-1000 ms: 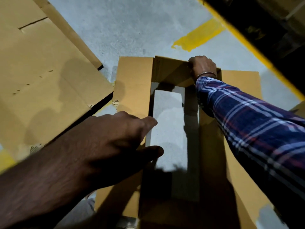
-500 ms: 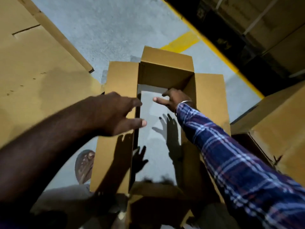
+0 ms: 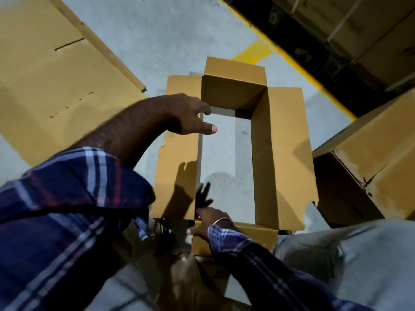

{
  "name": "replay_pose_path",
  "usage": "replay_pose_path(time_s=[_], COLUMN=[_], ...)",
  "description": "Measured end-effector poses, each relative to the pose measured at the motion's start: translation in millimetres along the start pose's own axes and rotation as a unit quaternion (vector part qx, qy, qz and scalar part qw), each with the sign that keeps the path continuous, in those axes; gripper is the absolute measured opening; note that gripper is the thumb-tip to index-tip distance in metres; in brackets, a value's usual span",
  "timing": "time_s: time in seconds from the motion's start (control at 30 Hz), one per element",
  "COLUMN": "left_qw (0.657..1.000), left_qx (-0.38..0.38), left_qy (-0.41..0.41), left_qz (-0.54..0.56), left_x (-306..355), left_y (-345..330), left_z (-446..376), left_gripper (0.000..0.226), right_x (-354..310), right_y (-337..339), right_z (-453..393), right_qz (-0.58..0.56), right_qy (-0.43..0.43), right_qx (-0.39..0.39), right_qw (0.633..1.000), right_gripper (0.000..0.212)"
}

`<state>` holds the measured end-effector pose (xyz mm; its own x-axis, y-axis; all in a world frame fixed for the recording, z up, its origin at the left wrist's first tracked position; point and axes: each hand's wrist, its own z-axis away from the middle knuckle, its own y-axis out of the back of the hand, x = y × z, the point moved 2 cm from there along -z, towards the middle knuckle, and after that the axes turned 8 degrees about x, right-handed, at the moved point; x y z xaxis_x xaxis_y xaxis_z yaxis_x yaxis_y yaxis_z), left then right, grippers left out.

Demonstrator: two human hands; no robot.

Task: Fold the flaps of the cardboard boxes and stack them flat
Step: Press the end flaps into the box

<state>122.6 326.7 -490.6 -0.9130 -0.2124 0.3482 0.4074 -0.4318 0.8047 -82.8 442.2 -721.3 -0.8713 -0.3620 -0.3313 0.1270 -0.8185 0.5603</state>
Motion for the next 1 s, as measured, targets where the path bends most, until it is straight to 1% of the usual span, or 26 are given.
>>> replay_pose_path(time_s=[0.07,0.1,0.17,0.23,0.3,0.37,0.43,0.5,0.53,0.57,0.67,0.7,0.77,0.83,0.87,0.9,0.93,0.97,1.0], left_qw=[1.000,1.000,1.000,0.999,0.998,0.992,0.979,0.963,0.958,0.956,0.953,0.951,0.941,0.923,0.910,0.896,0.880,0.855,0.811], left_qx=[0.006,0.011,0.019,0.027,0.039,0.042,0.034,0.022,0.011,-0.008,-0.117,-0.158,-0.227,-0.270,-0.276,-0.264,-0.233,-0.187,-0.143], left_qy=[-0.004,-0.004,-0.007,-0.008,-0.010,-0.004,0.009,0.019,0.020,0.023,0.036,0.038,0.052,0.086,0.107,0.126,0.142,0.157,0.174], left_qz=[0.000,0.001,0.011,0.023,0.044,0.115,0.203,0.268,0.285,0.293,0.277,0.264,0.245,0.261,0.291,0.335,0.389,0.457,0.539], left_x=[-0.4,0.0,1.4,0.2,-4.2,-7.8,-7.8,-6.4,-4.5,-2.6,8.1,13.5,26.2,37.8,44.6,49.3,54.7,58.0,59.2], left_y=[2.3,4.4,9.4,15.1,21.6,27.7,34.7,39.2,39.7,37.8,21.2,13.6,-2.6,-19.0,-26.0,-33.5,-39.6,-45.1,-50.0], left_z=[2.2,4.2,8.5,13.1,16.4,20.5,29.3,41.5,47.6,52.6,60.6,61.6,63.5,65.5,66.2,65.8,64.8,63.1,61.1], left_gripper=[0.072,0.071,0.070,0.067,0.057,0.048,0.049,0.056,0.058,0.060,0.066,0.071,0.085,0.101,0.110,0.117,0.121,0.119,0.116], right_x=[-11.4,-13.7,-13.1,-10.9,-6.2,2.3,10.2,11.0,9.7,6.8,-4.2,-5.7,-3.0,1.3,3.7,5.4,5.5,4.7,2.4], right_y=[-4.7,-5.7,1.5,21.6,56.6,92.2,131.0,173.6,196.4,217.2,265.3,275.7,284.9,286.0,287.0,288.1,289.7,291.2,292.7], right_z=[-0.4,-1.0,1.9,1.8,2.7,5.4,11.4,20.0,25.3,32.0,66.3,80.9,110.8,135.6,144.4,149.7,155.8,160.4,166.9], right_qz=[0.058,0.071,0.073,0.049,0.015,-0.027,-0.085,-0.151,-0.186,-0.221,-0.298,-0.315,-0.336,-0.348,-0.354,-0.360,-0.363,-0.365,-0.366], right_qy=[-0.008,-0.016,-0.032,-0.034,-0.041,-0.043,-0.039,-0.025,-0.016,-0.005,0.037,0.056,0.079,0.105,0.123,0.140,0.153,0.163,0.170], right_qx=[0.054,0.081,0.121,0.148,0.188,0.233,0.266,0.299,0.318,0.335,0.361,0.367,0.365,0.349,0.347,0.347,0.351,0.352,0.351], right_qw=[0.997,0.994,0.989,0.987,0.981,0.971,0.959,0.942,0.930,0.916,0.883,0.874,0.865,0.864,0.860,0.855,0.850,0.846,0.845], right_gripper=[0.053,0.050,0.050,0.041,0.031,0.027,0.028,0.039,0.045,0.046,0.024,0.022,0.024,0.023,0.024,0.025,0.025,0.024,0.022])
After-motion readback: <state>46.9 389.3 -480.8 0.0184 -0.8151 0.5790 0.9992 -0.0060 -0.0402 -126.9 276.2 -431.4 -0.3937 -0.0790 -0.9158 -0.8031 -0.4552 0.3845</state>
